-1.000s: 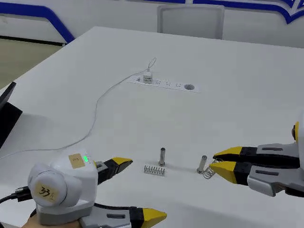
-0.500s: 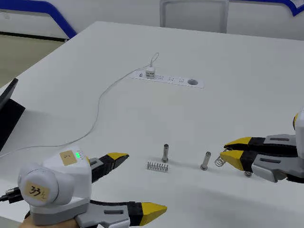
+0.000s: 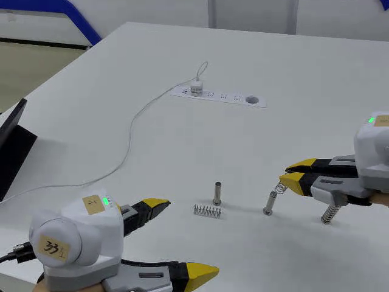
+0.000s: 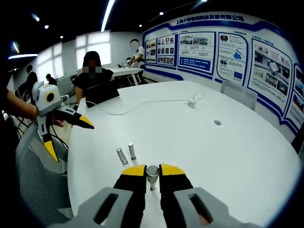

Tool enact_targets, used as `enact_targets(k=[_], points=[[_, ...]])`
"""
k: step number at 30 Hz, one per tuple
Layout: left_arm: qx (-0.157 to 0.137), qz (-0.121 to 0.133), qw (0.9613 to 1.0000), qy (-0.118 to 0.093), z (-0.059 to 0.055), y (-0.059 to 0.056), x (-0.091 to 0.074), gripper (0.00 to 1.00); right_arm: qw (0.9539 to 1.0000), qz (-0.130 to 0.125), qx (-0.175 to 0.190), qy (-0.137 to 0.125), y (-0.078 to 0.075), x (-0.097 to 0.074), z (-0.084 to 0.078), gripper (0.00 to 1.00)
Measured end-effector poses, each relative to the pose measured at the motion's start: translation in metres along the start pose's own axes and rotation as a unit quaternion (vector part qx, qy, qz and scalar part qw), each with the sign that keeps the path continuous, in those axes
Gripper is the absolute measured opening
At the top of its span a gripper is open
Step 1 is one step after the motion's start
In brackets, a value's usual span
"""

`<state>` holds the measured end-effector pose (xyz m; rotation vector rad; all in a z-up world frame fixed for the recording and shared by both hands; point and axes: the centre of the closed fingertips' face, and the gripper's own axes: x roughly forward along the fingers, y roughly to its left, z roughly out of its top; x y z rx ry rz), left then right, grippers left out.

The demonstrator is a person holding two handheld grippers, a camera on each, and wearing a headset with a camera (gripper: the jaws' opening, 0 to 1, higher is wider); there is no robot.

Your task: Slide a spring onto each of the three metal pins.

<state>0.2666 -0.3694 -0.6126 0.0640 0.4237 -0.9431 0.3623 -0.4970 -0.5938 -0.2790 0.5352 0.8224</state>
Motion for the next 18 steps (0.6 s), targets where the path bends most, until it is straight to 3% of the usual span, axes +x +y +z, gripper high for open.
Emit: enact_targets(k=[18], points=[[-0.004,-0.005,0.9999,0.014,-0.006,-0.001,0.001,0.81,0.9993,0.0,-0.003,0.037,0.0,0.017,-0.017,0.11]])
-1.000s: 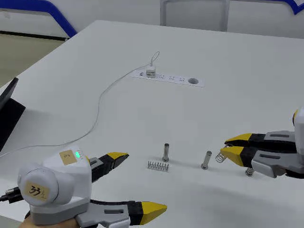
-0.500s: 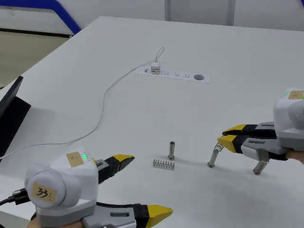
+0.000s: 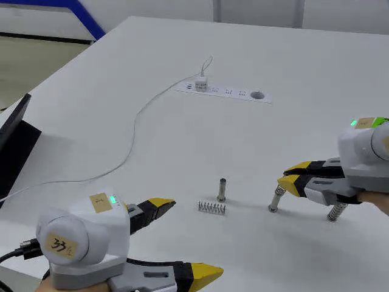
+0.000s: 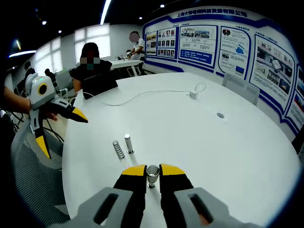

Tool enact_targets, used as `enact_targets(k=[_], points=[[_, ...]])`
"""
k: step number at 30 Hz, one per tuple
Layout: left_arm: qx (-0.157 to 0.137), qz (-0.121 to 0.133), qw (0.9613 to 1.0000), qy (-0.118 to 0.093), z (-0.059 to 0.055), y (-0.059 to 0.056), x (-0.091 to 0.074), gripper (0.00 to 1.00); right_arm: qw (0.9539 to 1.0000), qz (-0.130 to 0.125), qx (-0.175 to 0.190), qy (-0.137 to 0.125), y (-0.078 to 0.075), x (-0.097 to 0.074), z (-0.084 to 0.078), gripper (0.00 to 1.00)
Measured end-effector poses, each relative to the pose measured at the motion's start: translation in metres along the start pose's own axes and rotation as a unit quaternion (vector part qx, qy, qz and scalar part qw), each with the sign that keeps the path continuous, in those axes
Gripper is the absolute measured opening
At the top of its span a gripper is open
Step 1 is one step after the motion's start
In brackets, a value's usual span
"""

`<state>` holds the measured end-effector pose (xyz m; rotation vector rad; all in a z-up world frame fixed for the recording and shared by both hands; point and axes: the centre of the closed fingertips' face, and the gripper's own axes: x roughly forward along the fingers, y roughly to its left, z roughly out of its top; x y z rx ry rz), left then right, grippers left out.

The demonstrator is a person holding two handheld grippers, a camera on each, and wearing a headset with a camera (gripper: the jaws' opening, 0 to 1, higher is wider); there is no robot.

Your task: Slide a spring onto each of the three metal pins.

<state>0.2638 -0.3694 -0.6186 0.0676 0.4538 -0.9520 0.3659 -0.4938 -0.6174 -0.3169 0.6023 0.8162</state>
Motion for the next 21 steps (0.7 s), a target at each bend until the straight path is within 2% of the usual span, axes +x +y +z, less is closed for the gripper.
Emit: enact_targets(k=[5,9,21], points=[[-0.002,-0.002,1.0,0.002,-0.001,-0.001,0.0,0.8,1.0,0.002,-0.003,0.007,0.0,0.005,-0.005,0.11],[0.002,-0.002,0.9999,0.016,-0.006,-0.001,0.001,0.8,0.9999,0.004,-0.007,0.015,0.0,0.011,-0.012,0.11],[-0.005,0.001,0.9998,0.021,-0.008,0.001,0.001,0.79,0.9993,0.008,-0.009,0.034,0.001,0.024,-0.03,0.11]])
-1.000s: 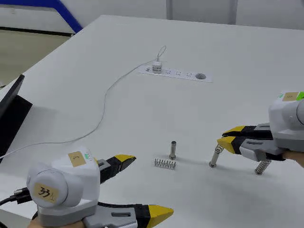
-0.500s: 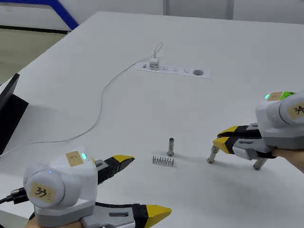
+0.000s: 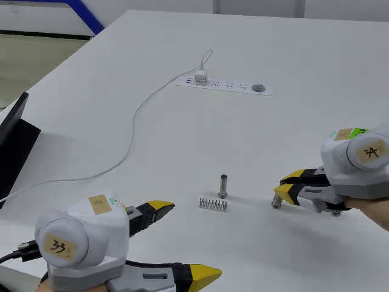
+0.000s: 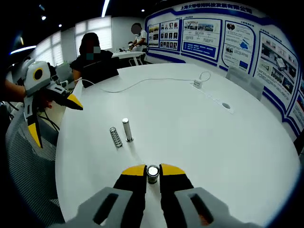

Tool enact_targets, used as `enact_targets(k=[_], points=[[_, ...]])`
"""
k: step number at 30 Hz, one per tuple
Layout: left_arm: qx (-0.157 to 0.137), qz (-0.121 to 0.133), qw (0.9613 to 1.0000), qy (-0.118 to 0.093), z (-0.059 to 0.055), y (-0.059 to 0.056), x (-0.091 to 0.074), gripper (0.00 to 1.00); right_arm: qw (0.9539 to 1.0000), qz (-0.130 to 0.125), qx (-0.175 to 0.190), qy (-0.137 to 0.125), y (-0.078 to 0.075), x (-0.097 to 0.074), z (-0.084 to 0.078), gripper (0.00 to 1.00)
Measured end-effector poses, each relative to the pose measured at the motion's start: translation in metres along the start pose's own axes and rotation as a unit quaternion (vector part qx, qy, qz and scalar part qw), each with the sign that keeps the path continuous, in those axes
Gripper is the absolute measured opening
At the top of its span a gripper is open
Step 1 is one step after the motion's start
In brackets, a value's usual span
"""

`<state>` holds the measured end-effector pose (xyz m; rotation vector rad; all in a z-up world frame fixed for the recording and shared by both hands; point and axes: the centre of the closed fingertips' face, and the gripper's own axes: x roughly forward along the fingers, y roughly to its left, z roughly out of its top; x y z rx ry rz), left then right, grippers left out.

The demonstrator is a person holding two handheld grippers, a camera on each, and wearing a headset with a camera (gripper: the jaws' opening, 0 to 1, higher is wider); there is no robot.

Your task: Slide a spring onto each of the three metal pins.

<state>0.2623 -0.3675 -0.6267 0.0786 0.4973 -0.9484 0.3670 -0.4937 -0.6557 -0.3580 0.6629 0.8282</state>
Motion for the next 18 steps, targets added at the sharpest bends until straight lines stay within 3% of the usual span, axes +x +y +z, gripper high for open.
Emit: enact_targets(k=[5,18], points=[[0.012,0.004,0.9999,-0.002,0.0026,-0.0001,-0.0005,0.77,1.0,-0.007,-0.003,0.002,-0.0012,0.0011,-0.0018,0.11],[0.009,0.011,0.9999,-0.006,0.0039,0.0029,-0.0022,0.76,0.9998,-0.018,-0.002,-0.002,-0.0042,0.0,-0.0035,0.13]])
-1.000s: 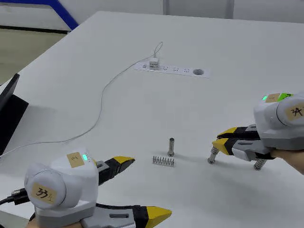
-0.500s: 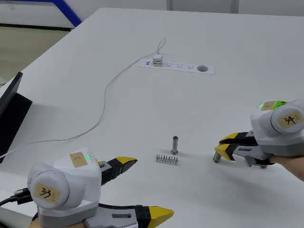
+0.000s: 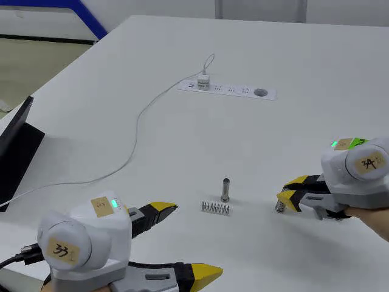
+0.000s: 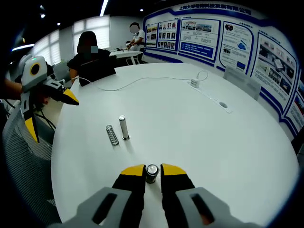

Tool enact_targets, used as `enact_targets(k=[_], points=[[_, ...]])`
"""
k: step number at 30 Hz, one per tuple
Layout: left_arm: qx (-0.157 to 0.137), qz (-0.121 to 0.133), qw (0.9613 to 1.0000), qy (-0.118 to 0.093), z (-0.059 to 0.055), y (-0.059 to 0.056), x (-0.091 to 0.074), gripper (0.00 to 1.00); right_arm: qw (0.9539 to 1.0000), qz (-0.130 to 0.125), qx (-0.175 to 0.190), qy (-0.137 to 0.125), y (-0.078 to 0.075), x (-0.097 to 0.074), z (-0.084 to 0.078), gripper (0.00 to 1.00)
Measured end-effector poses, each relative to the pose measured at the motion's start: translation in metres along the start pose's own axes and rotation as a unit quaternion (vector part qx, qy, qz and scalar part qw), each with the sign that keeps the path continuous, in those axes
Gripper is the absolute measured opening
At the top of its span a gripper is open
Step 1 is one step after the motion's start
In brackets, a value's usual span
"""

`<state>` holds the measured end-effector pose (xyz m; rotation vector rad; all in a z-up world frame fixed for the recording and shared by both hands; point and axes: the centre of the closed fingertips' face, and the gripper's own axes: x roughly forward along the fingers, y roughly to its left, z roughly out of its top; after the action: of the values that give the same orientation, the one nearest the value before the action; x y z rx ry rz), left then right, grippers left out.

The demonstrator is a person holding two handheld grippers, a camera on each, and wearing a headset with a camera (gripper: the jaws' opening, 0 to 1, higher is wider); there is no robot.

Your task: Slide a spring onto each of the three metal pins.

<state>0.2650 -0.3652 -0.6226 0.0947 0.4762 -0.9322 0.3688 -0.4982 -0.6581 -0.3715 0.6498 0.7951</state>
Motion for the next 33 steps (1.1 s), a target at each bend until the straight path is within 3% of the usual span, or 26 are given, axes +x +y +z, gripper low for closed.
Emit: enact_targets(k=[8,13,33], points=[[0.0,-0.001,1.0,-0.006,0.003,-0.001,0.0,0.75,0.9994,-0.004,0.015,-0.031,-0.001,-0.014,0.014,0.16],[-0.001,0.001,1.0,-0.009,0.004,0.0,-0.001,0.75,0.9991,0.001,0.015,-0.041,0.006,-0.02,0.019,0.15],[-0.003,0.0,1.0,-0.009,0.003,0.0,-0.002,0.73,0.9975,0.052,-0.016,-0.044,0.053,-0.006,0.033,0.15]])
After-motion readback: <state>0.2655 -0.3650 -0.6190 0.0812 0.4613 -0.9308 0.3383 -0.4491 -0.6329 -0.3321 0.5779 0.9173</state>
